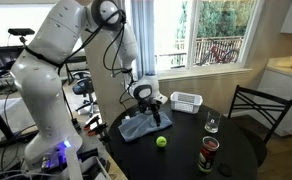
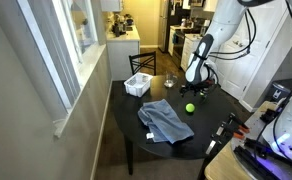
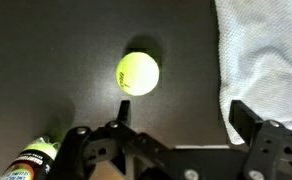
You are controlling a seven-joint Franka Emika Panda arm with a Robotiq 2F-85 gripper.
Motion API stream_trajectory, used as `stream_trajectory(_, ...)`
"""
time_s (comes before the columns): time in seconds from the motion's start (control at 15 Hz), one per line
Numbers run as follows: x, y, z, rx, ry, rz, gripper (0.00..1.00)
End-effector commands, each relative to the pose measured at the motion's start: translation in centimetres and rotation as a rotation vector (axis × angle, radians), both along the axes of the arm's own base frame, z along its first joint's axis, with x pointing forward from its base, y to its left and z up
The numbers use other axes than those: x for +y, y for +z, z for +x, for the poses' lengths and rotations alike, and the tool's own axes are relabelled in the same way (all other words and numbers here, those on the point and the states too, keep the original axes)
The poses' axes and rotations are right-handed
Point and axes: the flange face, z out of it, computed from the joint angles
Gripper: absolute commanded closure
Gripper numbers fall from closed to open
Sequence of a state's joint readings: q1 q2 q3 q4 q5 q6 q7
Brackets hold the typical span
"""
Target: Put the tennis ball into the cylinder
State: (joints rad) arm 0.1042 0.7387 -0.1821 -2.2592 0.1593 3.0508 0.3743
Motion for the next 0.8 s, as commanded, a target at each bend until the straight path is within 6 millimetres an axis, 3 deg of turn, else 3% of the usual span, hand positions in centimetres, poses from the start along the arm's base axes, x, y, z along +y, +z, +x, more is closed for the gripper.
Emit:
stream_trajectory(0.0, -1.1, -4.4, 0.9, -0.011, -0.104, -0.089, 0.0)
stream_trajectory(0.73, -2.4, -12.2, 2.0, 0.014, -0.239, -0.149, 0.0)
